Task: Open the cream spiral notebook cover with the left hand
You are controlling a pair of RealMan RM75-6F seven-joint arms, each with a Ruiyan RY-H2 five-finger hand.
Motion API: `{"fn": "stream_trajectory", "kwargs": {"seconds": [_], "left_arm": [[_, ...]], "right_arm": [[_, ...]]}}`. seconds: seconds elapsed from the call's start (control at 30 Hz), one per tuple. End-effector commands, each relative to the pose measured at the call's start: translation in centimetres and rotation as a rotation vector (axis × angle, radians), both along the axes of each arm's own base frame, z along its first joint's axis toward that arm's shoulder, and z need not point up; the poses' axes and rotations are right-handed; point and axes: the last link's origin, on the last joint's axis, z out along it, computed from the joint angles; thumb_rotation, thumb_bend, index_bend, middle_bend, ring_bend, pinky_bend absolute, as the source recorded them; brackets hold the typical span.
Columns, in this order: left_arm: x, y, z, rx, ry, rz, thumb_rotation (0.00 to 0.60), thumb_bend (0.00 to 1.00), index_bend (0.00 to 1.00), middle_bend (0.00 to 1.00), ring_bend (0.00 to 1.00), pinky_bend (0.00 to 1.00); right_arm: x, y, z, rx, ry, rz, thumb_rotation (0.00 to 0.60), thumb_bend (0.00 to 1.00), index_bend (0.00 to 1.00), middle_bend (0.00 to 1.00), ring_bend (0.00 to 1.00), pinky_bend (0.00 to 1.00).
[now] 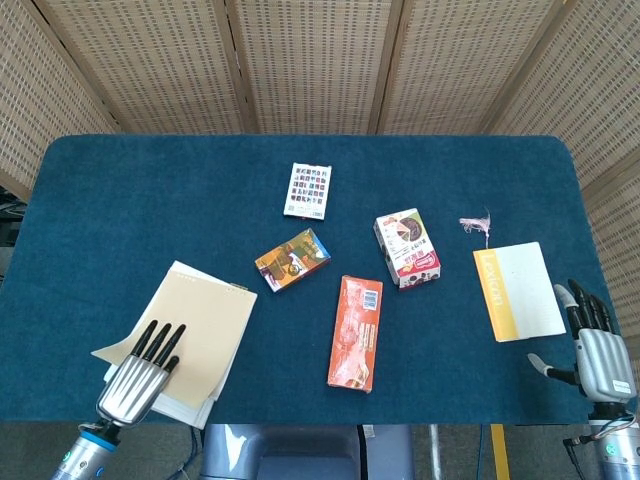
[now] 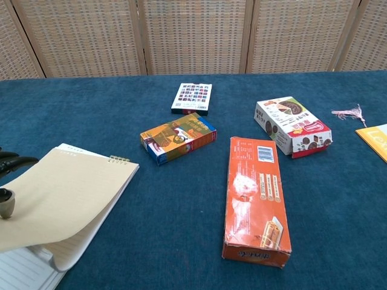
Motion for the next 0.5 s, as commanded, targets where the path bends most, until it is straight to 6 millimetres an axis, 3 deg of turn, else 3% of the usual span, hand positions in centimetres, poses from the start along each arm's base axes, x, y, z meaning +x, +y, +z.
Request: {"fn": "stream_trajectory", "kwargs": {"seconds": [0.03, 0.5], "left_arm": [[-0.1, -0.9, 0.2, -0.014, 0.003, -0.003, 0.600, 0.71, 0.80, 0.00, 0.00, 0.00], [-0.4, -4.2, 1.4, -0.057, 0.004, -0.014, 0.600, 0.72, 0.80, 0.00, 0.00, 0.00]], "right_arm": [[0.0, 0.0, 0.0, 0.000, 0.000, 0.000, 0.600, 0.03, 0.00, 0.00, 0.00, 0.00], [0.1, 0.1, 0.0, 0.002, -0.002, -0.001, 0.600, 0.03, 0.00, 0.00, 0.00, 0.00]]}}
